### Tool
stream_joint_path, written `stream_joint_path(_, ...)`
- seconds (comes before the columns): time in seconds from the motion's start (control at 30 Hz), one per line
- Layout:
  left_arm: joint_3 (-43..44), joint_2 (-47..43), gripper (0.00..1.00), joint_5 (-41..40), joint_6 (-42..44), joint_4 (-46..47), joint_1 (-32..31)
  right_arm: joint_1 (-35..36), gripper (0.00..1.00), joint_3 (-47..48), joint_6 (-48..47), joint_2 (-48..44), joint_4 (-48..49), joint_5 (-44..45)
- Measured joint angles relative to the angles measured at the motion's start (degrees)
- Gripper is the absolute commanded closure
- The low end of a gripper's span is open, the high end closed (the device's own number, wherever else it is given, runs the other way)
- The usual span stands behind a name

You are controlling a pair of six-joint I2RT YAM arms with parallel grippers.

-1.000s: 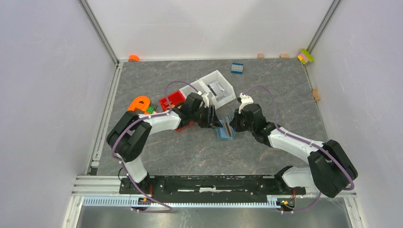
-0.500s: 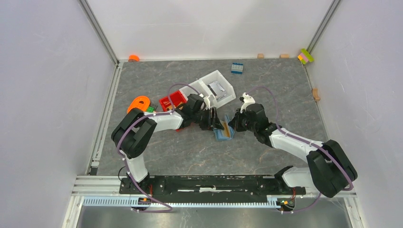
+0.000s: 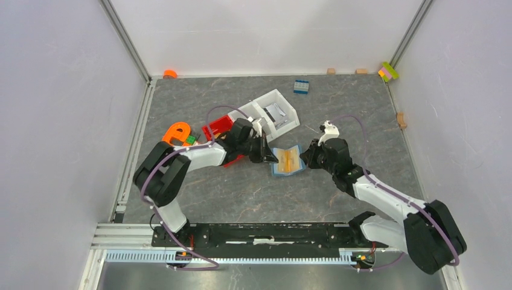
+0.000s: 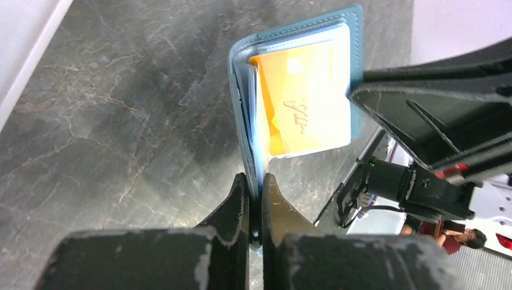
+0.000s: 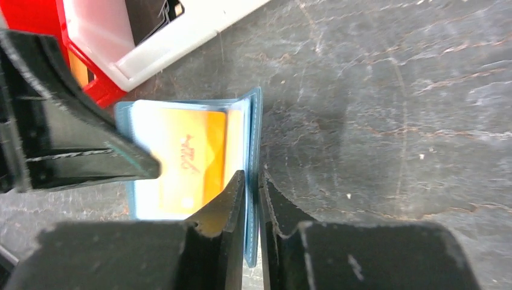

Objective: Take the credit cards out of the card holder
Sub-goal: Remove the credit card from the card holder.

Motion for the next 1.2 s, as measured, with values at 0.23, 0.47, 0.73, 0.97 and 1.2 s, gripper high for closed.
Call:
stream_joint_path(0.23,-2.12,-7.98,0.96,-1.70,0.15,0.00,0.17,-0.33,0.68,-1.11,-2.16,-6.29,0.15,3.10)
stream_joint_path(0.47,-3.45,-11.13,0.95,-4.94,0.50,-0.07,0.20,-0.33,0.56,-3.96,-5.68,-13.46,3.50,0.72)
stream_joint_path(0.73,-4.59,-11.63,0.95,-7.74,0.57,-0.44,0.22,-0.20,0.58,-5.55,-7.65,-16.81,6.69,-2.12)
stream_joint_path(0.97,-6.08,-14.67,0.96,-9.20,0.59,0.02,0.22,2.64,0.62,-5.81,-8.72,-13.07,13.31,-11.65)
stream_joint_path(1.2,-8.74,-17.62,0.96,-8.61,0.57,3.87,0.22,3.98,0.69,-5.46,-8.55,-6.88,14.12,-16.15)
